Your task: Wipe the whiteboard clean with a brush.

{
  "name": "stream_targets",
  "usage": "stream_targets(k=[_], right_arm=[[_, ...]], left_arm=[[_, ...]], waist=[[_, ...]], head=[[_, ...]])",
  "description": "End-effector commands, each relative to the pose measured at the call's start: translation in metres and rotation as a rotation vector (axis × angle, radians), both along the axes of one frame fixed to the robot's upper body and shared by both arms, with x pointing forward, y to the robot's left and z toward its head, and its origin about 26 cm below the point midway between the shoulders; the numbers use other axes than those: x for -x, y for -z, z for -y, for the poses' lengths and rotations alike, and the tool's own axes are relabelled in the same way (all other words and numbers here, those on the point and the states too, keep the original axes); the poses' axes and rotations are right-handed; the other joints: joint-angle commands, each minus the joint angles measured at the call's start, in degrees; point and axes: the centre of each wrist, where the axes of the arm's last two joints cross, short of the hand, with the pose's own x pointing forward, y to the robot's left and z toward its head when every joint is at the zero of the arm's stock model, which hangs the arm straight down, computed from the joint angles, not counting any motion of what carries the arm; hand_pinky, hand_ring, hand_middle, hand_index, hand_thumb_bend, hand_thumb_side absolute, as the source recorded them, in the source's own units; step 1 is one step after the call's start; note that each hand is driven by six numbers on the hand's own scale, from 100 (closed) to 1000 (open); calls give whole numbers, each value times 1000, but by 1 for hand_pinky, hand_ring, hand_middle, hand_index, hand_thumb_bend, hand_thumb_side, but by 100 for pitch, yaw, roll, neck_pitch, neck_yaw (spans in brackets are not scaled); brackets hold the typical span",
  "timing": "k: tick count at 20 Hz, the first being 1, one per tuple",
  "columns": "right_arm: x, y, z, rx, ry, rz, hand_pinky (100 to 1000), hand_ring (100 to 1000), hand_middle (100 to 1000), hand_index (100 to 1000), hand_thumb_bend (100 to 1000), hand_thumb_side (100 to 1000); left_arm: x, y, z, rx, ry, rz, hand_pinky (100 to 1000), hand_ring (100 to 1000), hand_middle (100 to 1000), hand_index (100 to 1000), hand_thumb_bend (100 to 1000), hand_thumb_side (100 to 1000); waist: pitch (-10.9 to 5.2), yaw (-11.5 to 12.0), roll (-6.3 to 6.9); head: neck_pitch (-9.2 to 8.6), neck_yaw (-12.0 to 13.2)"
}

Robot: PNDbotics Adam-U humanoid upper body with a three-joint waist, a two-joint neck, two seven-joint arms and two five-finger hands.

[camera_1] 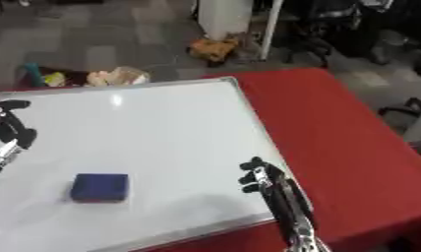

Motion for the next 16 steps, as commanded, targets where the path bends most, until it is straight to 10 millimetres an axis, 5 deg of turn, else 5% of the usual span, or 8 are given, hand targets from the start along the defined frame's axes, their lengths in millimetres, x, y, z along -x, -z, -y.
stream_targets(k=[1, 5, 11, 12, 16], right_arm=[[-1, -4, 4, 13, 8, 16, 606, 639, 482, 687, 100, 873], [0, -4, 5, 13, 9, 16, 606, 639, 482, 687, 100, 872], [0, -5, 5, 16, 9, 17, 606, 639, 482, 687, 100, 872], [-1, -5, 5, 15, 9, 17, 605, 639, 482, 687, 100, 874], [-1, -4, 5, 14, 14, 17, 605, 639, 482, 687, 100, 874]], left_arm=[[2, -12, -11, 17, -20, 25, 582, 537, 560, 935, 382, 731], [3, -12, -19, 25, -44, 43, 615, 607, 643, 962, 426, 677], [3, -12, -23, 27, -45, 55, 615, 607, 643, 962, 426, 677], [3, -12, -24, 25, -45, 57, 714, 771, 803, 1000, 636, 671], [13, -19, -33, -3, -11, 103, 742, 800, 838, 1000, 685, 656]], waist=[[-72, 6, 15], [-64, 26, 9], [-62, 33, 15], [-59, 36, 20], [-41, 58, 32]], head=[[7, -1], [22, -11], [17, 2], [19, -7], [49, -59]])
